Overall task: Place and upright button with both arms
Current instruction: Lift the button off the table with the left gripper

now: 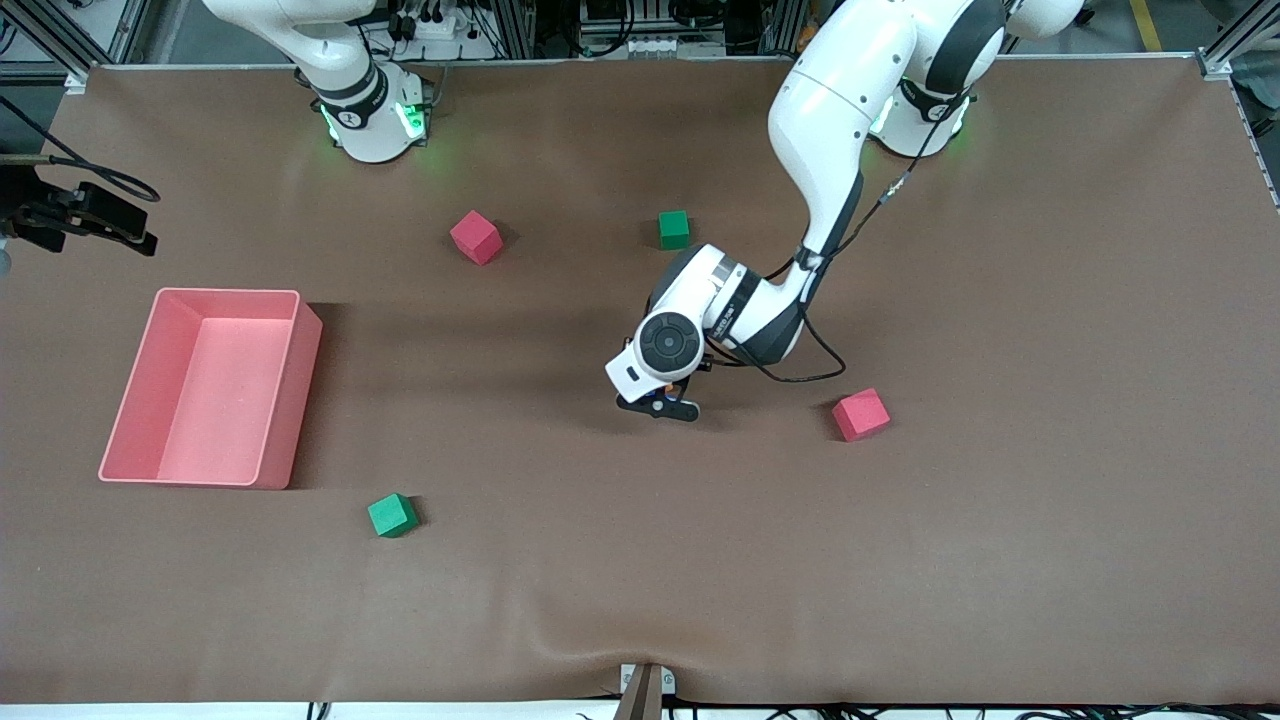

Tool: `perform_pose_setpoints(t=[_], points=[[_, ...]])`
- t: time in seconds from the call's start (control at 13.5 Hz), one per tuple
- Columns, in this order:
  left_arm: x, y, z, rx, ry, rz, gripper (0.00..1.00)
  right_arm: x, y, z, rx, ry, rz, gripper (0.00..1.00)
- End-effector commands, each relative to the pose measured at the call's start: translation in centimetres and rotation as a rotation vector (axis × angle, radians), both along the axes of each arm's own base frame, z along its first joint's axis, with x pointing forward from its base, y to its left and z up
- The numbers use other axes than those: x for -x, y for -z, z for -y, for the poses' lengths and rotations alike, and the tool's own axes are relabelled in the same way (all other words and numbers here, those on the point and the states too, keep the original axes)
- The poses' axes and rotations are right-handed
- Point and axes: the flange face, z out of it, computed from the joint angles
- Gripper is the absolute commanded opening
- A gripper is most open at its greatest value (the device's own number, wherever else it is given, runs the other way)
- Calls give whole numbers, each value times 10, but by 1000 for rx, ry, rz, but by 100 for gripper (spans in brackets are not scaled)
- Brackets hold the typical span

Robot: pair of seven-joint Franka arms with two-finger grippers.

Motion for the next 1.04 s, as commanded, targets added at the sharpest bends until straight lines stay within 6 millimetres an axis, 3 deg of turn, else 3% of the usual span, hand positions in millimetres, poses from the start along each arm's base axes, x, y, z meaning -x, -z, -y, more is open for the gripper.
perform_pose_setpoints(t=[0.0, 0.07, 0.22, 0.44, 0.67, 0.96], points=[[-10, -1, -4, 10, 5, 19, 67, 0, -6, -4, -16, -2, -2, 100], [-10, 0, -3, 7, 9, 21, 66, 0, -6, -4, -16, -2, -2, 100], [-9, 1, -3, 9, 21, 20, 51, -1, -5, -6, -18, -4, -4, 100], [-8, 1, -3, 9, 24, 20, 45, 1, -5, 6, -47, 20, -11, 100], [-9, -3, -2, 12, 24, 24, 22, 1, -6, 14, -64, 35, -9, 100], [-12, -21, -2, 17, 18, 40, 17, 1, -13, 8, -63, 25, 8, 100]])
